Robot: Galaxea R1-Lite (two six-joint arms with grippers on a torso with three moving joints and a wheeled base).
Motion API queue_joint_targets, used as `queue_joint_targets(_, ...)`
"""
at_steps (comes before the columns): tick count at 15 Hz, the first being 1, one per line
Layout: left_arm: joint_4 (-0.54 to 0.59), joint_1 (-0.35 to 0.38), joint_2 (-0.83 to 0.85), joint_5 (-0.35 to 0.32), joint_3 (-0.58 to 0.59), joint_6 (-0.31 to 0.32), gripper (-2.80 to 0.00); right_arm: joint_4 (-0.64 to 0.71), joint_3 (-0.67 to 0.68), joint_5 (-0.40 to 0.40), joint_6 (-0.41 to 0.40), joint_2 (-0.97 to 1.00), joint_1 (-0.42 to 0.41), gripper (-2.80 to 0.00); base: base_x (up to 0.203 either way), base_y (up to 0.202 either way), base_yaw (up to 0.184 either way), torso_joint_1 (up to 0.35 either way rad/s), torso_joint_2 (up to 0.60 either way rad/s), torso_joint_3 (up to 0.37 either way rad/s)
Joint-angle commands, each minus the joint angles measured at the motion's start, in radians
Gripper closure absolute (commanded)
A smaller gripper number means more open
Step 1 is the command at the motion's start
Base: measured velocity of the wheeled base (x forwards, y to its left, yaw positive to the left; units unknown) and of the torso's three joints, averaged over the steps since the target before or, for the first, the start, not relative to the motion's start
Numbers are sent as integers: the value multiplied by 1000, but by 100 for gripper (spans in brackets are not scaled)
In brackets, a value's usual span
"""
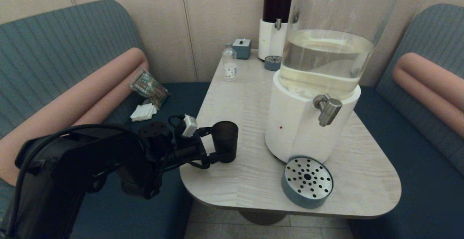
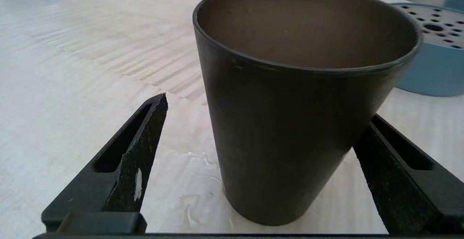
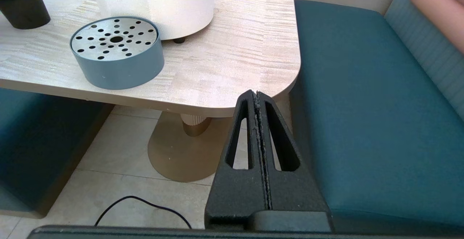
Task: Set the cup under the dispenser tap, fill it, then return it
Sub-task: Pick up the cup
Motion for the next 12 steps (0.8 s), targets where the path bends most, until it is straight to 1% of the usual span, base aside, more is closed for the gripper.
queue_joint_targets(1, -9, -2, 6, -1, -6, 2, -280, 0, 15, 0, -1, 0, 0, 0, 0, 0, 0, 0, 0, 0)
queue_joint_targets(3, -9, -2, 5, 2, -4, 1, -280, 0, 15, 0, -1, 0, 0, 0, 0, 0, 0, 0, 0, 0)
queue_joint_targets(4, -9, -2, 4, 7, -4, 1, 0, 0, 15, 0, -1, 0, 1, 0, 0, 0, 0, 0, 0, 0)
queue_joint_targets(6, -9, -4, -3, 8, -3, -10, 0, 0, 15, 1, -1, 0, 0, 0, 0, 0, 0, 0, 0, 0)
queue_joint_targets(9, -9, -8, -24, 9, 8, -10, 0, 0, 15, 0, -1, 0, 0, 0, 0, 0, 0, 0, 0, 0)
queue_joint_targets(12, -9, -11, -81, 9, 66, -10, 0, 0, 15, 0, -1, 0, 1, 0, 0, 0, 0, 0, 0, 0)
